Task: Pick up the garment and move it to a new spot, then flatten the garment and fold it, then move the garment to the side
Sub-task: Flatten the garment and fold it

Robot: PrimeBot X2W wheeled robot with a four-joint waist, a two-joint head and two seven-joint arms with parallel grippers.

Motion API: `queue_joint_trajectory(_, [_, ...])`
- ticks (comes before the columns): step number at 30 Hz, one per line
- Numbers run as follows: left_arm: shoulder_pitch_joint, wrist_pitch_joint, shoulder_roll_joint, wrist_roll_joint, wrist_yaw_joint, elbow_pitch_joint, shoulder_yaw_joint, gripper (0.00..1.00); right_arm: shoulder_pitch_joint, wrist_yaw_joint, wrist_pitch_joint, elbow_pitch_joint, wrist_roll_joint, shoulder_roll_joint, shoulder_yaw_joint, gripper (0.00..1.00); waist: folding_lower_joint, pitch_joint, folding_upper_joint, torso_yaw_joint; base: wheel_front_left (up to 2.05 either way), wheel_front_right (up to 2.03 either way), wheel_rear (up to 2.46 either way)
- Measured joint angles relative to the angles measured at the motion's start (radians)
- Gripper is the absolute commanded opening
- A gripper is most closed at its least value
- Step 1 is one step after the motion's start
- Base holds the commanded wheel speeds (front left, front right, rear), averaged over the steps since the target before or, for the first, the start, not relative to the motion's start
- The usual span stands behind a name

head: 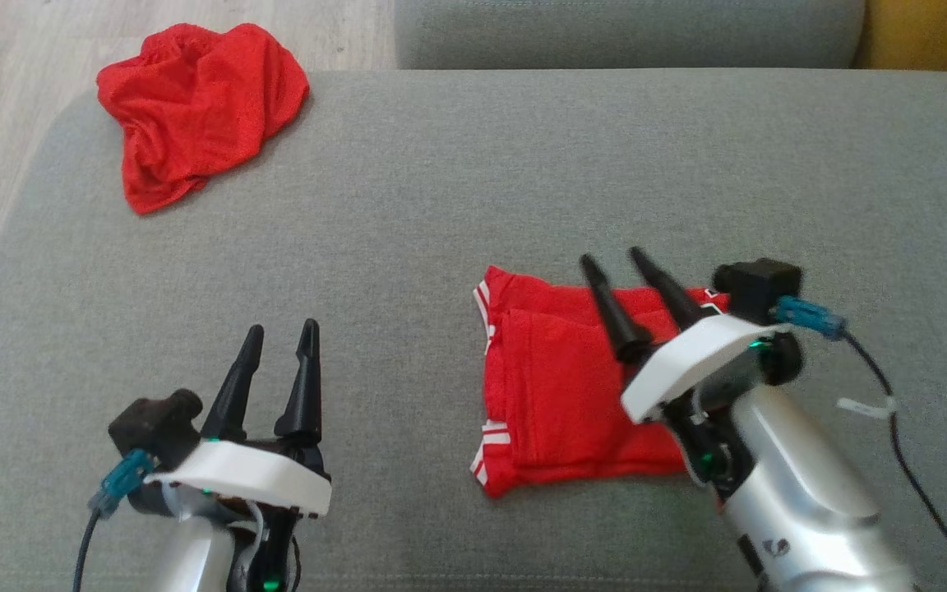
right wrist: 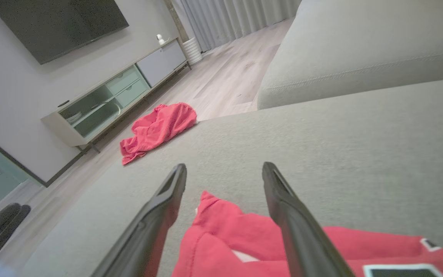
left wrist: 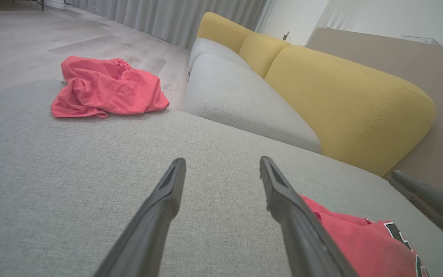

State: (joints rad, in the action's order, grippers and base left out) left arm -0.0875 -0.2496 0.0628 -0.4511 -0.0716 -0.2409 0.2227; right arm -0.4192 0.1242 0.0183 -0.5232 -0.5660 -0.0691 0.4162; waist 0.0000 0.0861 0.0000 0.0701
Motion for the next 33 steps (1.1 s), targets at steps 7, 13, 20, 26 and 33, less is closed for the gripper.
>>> queue_joint_trajectory(7, [0.0, 0.0, -0.004, 0.003, 0.0, 0.0, -0.001, 1.0, 0.028, 0.0, 0.069, 0.003, 0.165, -0.001, -0.168, 1.0, 0.0, -0.001, 0.0, -0.018, 0.0, 0.0, 0.0])
queue_joint_trajectory(13, [0.0, 0.0, -0.006, 0.02, 0.0, 0.001, -0.009, 1.0, 0.12, 0.0, 0.134, 0.068, 0.333, 0.0, -0.29, 1.0, 0.0, -0.01, 0.0, -0.032, 0.0, 0.0, 0.0])
queue_joint_trajectory(20, [0.005, 0.0, -0.01, 0.036, 0.001, 0.005, -0.03, 1.0, 0.217, 0.0, 0.176, 0.157, 0.428, 0.008, -0.375, 1.0, 0.0, -0.03, 0.0, -0.04, 0.0, 0.0, 0.0])
queue_joint_trajectory(26, [0.035, 0.0, -0.012, 0.039, 0.001, 0.017, -0.052, 1.0, 0.306, 0.0, 0.194, 0.211, 0.434, 0.017, -0.409, 1.0, -0.0001, -0.055, 0.0, -0.041, 0.0, 0.0, 0.0])
queue_joint_trajectory(33, [0.066, 0.0, -0.013, 0.053, 0.01, 0.031, -0.072, 1.0, 0.33, 0.0, 0.202, 0.227, 0.434, 0.02, -0.426, 1.0, -0.0001, -0.068, 0.0, -0.038, 0.0, 0.0, 0.0])
